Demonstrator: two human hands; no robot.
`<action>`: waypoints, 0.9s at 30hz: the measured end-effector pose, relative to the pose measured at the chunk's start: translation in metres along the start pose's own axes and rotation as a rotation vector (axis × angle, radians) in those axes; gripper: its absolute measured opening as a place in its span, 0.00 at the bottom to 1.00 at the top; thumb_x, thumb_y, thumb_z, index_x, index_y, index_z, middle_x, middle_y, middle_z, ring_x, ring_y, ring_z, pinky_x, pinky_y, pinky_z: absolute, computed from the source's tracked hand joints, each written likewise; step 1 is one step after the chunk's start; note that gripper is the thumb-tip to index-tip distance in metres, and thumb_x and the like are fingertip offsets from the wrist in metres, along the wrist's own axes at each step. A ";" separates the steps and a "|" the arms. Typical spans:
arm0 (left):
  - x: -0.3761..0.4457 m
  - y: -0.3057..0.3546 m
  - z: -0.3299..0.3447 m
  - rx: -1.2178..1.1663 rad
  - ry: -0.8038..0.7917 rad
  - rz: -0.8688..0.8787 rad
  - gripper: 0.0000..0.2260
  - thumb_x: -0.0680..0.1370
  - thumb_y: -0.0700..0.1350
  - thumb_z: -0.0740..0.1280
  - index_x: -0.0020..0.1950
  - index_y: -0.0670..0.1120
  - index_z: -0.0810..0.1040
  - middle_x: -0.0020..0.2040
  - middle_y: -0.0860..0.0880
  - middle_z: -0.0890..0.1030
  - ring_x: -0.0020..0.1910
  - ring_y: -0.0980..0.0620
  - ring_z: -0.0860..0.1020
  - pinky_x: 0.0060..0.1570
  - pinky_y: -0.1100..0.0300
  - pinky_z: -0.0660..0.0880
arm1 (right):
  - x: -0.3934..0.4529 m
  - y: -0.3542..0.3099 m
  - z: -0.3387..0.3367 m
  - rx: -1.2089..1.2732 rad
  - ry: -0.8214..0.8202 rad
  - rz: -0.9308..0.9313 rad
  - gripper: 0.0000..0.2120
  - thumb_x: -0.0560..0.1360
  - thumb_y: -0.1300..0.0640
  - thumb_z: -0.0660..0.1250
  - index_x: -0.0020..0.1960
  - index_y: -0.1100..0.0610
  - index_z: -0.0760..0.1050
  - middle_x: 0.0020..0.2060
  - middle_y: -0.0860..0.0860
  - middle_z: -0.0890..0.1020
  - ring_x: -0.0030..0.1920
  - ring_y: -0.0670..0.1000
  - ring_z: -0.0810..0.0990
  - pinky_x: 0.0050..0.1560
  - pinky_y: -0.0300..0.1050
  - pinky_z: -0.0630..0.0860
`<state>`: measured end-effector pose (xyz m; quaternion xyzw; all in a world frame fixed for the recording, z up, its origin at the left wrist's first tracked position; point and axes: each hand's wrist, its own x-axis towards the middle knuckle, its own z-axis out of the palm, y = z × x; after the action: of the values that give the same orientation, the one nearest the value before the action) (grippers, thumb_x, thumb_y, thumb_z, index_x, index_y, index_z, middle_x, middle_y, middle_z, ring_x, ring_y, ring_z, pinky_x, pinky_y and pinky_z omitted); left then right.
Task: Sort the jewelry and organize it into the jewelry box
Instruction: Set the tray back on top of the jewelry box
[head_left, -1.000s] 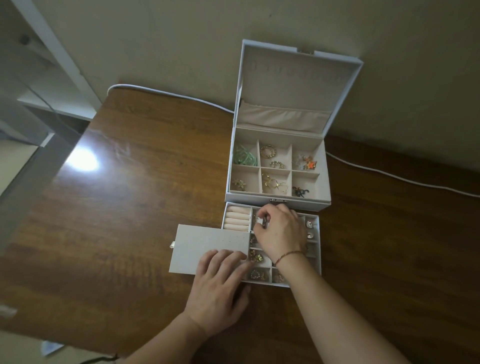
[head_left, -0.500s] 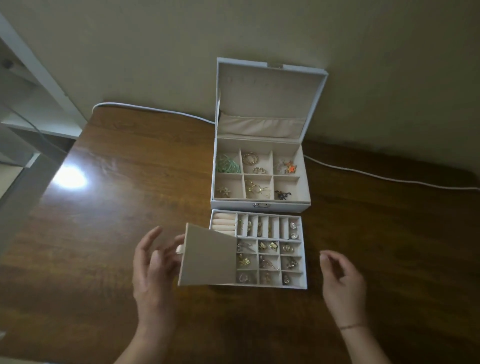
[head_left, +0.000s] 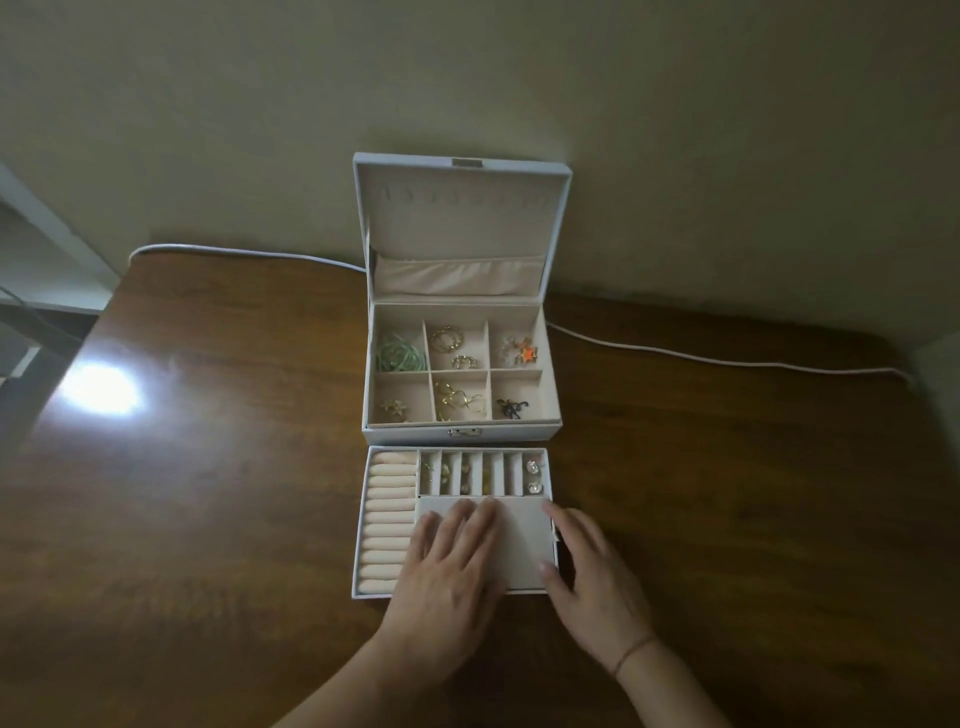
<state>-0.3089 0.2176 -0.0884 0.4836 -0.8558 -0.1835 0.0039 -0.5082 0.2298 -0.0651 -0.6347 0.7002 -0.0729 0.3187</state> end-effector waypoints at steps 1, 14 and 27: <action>0.000 -0.001 0.002 0.016 0.002 -0.016 0.29 0.79 0.61 0.58 0.76 0.48 0.66 0.78 0.47 0.63 0.75 0.43 0.65 0.72 0.45 0.56 | 0.002 0.000 -0.002 -0.015 -0.020 -0.011 0.31 0.78 0.46 0.62 0.76 0.40 0.51 0.73 0.39 0.59 0.70 0.44 0.65 0.64 0.39 0.70; -0.003 -0.003 0.002 0.107 -0.012 -0.065 0.29 0.80 0.66 0.55 0.77 0.53 0.64 0.79 0.50 0.61 0.77 0.44 0.60 0.73 0.48 0.52 | 0.012 0.008 -0.012 -0.167 -0.168 -0.063 0.40 0.74 0.36 0.61 0.78 0.41 0.43 0.75 0.41 0.52 0.70 0.47 0.65 0.62 0.42 0.72; -0.016 -0.010 0.002 0.146 -0.038 -0.035 0.38 0.76 0.71 0.55 0.80 0.51 0.57 0.80 0.46 0.58 0.78 0.42 0.57 0.70 0.42 0.53 | 0.005 0.008 -0.013 -0.293 -0.154 -0.079 0.38 0.74 0.30 0.51 0.77 0.41 0.39 0.77 0.46 0.50 0.72 0.49 0.62 0.67 0.46 0.68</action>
<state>-0.2924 0.2263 -0.0912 0.4938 -0.8584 -0.1296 -0.0509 -0.5212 0.2230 -0.0608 -0.7051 0.6512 0.0664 0.2725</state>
